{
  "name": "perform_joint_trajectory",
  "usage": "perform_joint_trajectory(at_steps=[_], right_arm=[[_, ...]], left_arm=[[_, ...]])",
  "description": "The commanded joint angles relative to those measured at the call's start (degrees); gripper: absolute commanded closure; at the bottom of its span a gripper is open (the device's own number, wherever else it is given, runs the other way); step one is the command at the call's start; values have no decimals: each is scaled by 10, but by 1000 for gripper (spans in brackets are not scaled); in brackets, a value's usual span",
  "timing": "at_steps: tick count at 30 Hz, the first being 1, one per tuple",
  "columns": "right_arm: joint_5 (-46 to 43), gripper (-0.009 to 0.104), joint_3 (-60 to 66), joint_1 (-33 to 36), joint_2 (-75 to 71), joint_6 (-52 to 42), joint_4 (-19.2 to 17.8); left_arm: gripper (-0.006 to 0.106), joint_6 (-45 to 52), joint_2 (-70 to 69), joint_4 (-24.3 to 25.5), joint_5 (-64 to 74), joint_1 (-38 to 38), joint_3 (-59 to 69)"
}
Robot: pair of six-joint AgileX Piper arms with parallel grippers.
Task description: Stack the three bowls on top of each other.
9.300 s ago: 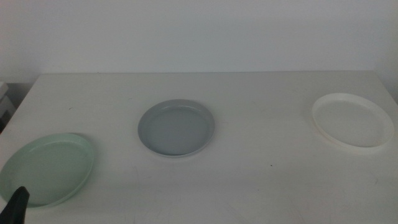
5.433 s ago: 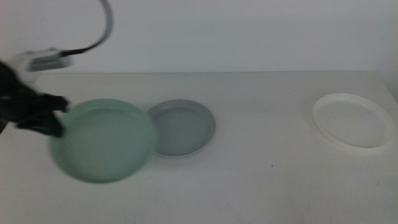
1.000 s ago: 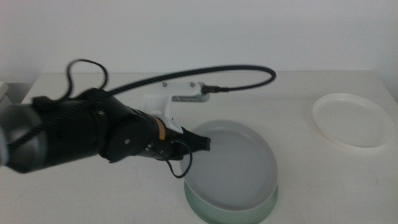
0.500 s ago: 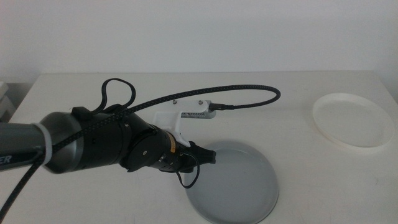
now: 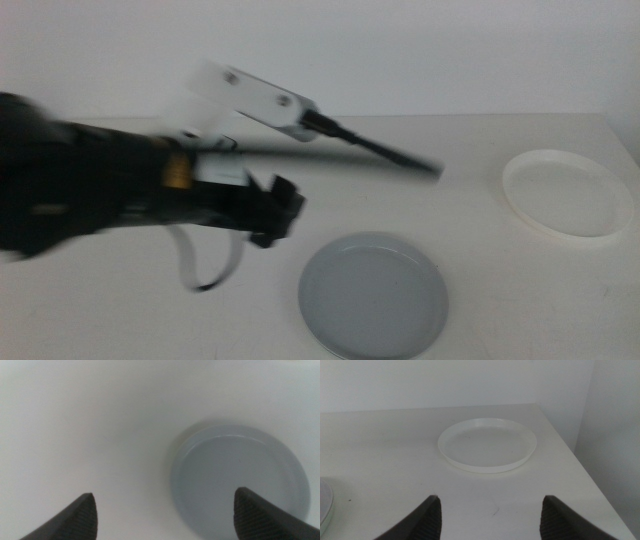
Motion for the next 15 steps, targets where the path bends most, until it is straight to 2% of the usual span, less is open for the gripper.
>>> perform_joint_trajectory(at_steps=[1,5,10,15], right_arm=[[-44,45,-4,1,-16,-7,-8],[-44,45,-4,1,-16,-7,-8],[-44,45,-4,1,-16,-7,-8],[-44,45,-4,1,-16,-7,-8]], left_arm=[[-5,111,-82,-20,22,-3,-18],[-5,204,-193,-71,129,-3,-18],[-5,244,-291,-124,243,-3,-18],[-5,244,-340,-128,300,-3,-18]])
